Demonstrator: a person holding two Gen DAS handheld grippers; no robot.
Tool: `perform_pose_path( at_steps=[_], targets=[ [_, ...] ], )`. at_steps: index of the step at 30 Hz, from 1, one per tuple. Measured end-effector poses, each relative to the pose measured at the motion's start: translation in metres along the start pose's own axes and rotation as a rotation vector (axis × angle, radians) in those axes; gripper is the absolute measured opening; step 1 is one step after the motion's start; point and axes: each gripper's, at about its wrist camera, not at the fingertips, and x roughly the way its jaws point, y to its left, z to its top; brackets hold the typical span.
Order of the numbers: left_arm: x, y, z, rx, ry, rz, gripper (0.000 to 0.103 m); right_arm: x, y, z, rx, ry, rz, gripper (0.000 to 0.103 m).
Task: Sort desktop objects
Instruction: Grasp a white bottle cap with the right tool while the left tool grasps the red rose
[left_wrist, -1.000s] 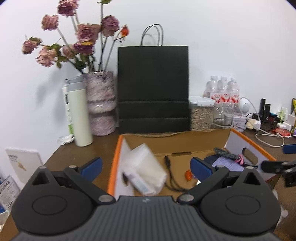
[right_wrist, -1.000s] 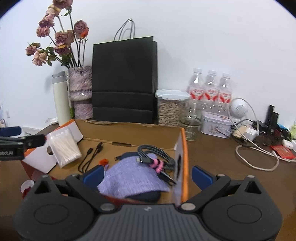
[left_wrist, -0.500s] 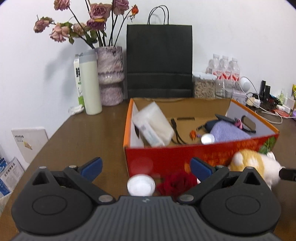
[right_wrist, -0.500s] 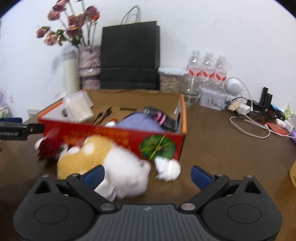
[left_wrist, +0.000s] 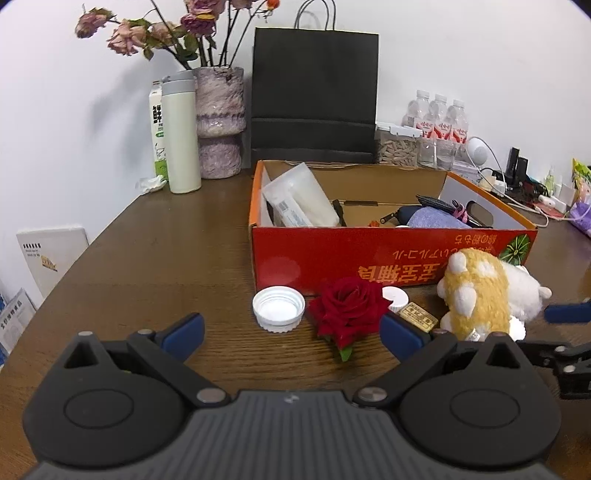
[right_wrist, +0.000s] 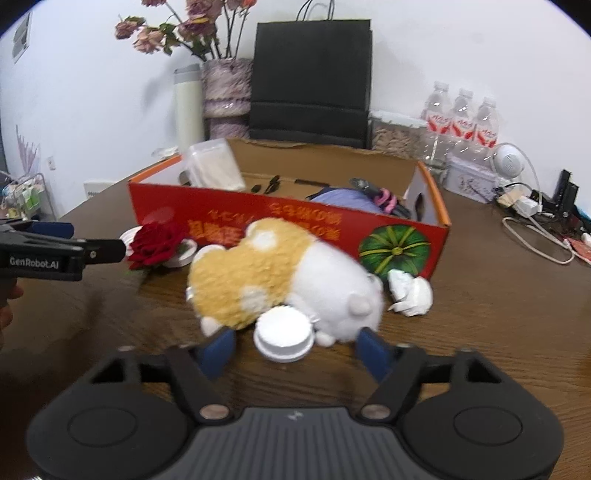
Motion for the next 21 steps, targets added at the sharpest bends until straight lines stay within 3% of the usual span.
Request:
perform_pose_path(
  at_steps=[4, 13, 15, 17, 21],
  targets=[
    [0.000, -0.002, 0.004, 0.001, -0.007, -0.028, 0.103, 0.007, 0.006, 0.002, -0.012, 0.020, 0.023, 0.050],
    [0.024, -0.022, 0.009, 0.019, 0.032, -0.033, 0.103, 0.022, 0.007, 0.005, -0.015, 0.036, 0.022, 0.049],
    [0.029, -0.025, 0.007, 0.018, 0.037, -0.026, 0.099, 0.022, 0.006, 0.005, -0.016, 0.034, 0.027, 0.048],
    [0.034, -0.027, 0.005, 0.007, 0.047, -0.026, 0.089, 0.022, 0.004, 0.005, -0.009, 0.032, 0.044, 0.039],
    [0.040, -0.027, 0.005, -0.014, 0.059, -0.038, 0.087, 0.022, 0.004, 0.004, -0.002, 0.027, 0.054, 0.039]
  ],
)
